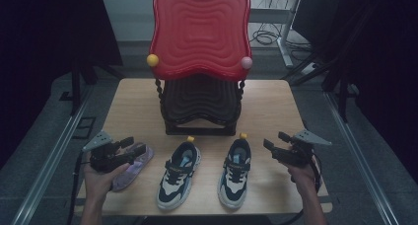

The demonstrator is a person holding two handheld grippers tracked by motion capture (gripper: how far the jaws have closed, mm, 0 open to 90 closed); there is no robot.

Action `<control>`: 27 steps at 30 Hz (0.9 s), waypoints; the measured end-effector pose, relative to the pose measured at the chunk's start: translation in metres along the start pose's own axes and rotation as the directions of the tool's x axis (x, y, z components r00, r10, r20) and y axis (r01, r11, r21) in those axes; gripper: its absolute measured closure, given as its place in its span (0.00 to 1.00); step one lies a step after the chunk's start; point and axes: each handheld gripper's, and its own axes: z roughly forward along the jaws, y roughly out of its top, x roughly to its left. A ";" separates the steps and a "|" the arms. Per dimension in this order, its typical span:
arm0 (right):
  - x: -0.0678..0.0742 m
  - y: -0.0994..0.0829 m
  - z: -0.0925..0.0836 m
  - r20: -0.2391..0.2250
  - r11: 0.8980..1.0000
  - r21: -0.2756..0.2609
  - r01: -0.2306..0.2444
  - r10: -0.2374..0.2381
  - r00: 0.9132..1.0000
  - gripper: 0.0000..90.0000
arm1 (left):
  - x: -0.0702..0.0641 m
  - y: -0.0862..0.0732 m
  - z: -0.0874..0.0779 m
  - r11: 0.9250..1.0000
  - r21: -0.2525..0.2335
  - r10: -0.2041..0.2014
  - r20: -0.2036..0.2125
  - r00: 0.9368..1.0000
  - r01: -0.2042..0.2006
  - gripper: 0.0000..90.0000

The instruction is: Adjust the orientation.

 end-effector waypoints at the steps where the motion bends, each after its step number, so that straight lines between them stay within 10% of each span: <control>1: 0.000 -0.001 0.001 -0.001 1.000 0.005 0.007 -0.007 1.000 0.29 | 0.000 0.000 0.001 1.000 0.004 0.002 0.004 1.000 -0.002 0.38; 27: 0.006 -0.018 0.009 -0.050 0.997 0.070 0.040 -0.037 0.998 0.38 | -0.007 0.004 0.007 0.999 0.024 0.026 0.042 0.999 -0.027 0.40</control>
